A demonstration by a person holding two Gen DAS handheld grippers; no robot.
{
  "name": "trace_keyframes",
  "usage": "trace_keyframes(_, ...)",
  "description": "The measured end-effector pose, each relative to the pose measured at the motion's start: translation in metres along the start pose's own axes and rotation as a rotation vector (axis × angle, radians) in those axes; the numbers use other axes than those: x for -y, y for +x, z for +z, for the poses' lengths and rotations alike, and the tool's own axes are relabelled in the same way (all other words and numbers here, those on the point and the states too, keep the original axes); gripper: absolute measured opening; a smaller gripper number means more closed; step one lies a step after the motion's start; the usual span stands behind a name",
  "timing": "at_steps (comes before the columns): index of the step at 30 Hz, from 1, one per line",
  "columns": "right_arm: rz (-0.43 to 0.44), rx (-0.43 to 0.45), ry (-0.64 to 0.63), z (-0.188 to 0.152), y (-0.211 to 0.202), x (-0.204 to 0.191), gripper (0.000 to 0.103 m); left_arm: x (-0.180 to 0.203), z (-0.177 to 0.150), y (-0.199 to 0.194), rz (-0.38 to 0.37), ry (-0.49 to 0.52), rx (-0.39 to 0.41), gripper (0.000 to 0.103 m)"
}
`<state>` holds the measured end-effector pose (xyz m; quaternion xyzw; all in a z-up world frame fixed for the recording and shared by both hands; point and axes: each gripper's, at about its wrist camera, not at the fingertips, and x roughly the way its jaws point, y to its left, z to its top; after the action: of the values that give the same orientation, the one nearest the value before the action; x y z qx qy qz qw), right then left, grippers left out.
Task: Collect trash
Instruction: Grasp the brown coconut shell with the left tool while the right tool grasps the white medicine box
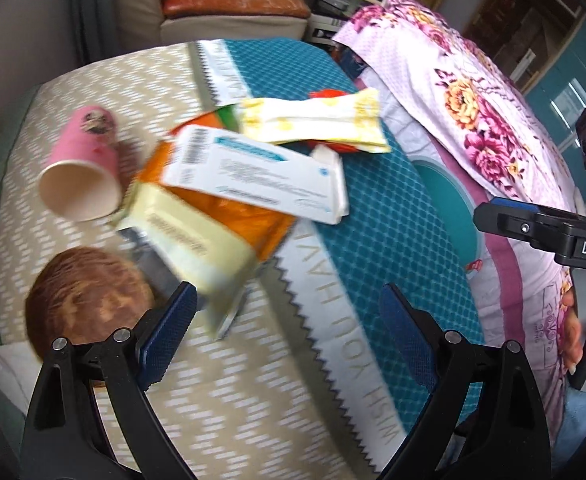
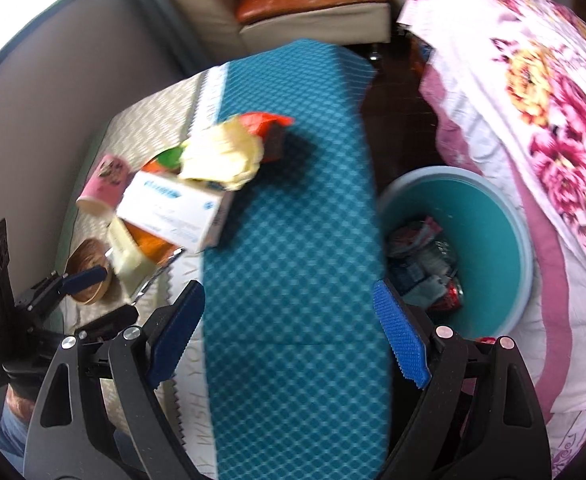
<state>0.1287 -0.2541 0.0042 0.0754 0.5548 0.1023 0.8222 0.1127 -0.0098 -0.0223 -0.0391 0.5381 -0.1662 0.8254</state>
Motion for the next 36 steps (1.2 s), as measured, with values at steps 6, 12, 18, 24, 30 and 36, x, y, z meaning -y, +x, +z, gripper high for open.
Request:
trace_keyframes(6, 0.041, -0.054, -0.063, 0.002, 0.012, -0.040, 0.082, -0.055, -0.018, -0.023, 0.083, -0.065, 0.035, 0.093)
trace_keyframes(12, 0.047, -0.118, -0.098, -0.004, 0.034, -0.067, 0.082, -0.111, -0.034, -0.041, 0.127, -0.152, 0.074, 0.093)
trace_keyframes(18, 0.045, -0.146, -0.110, -0.004, 0.047, -0.081, 0.082, -0.145, -0.042, -0.028, 0.084, -0.252, 0.048, 0.093)
trace_keyframes(24, 0.011, -0.157, -0.167, 0.002, 0.053, -0.096, 0.082, -0.145, -0.045, -0.014, 0.060, -0.255, 0.045, 0.089)
trace_keyframes(30, -0.011, -0.161, -0.256, 0.022, 0.063, -0.110, 0.082, -0.146, -0.041, -0.009, 0.070, -0.240, 0.042, 0.026)
trace_keyframes(36, -0.015, -0.200, -0.405, 0.046, 0.087, -0.131, 0.082, -0.153, -0.031, -0.010, 0.086, -0.173, 0.038, 0.022)
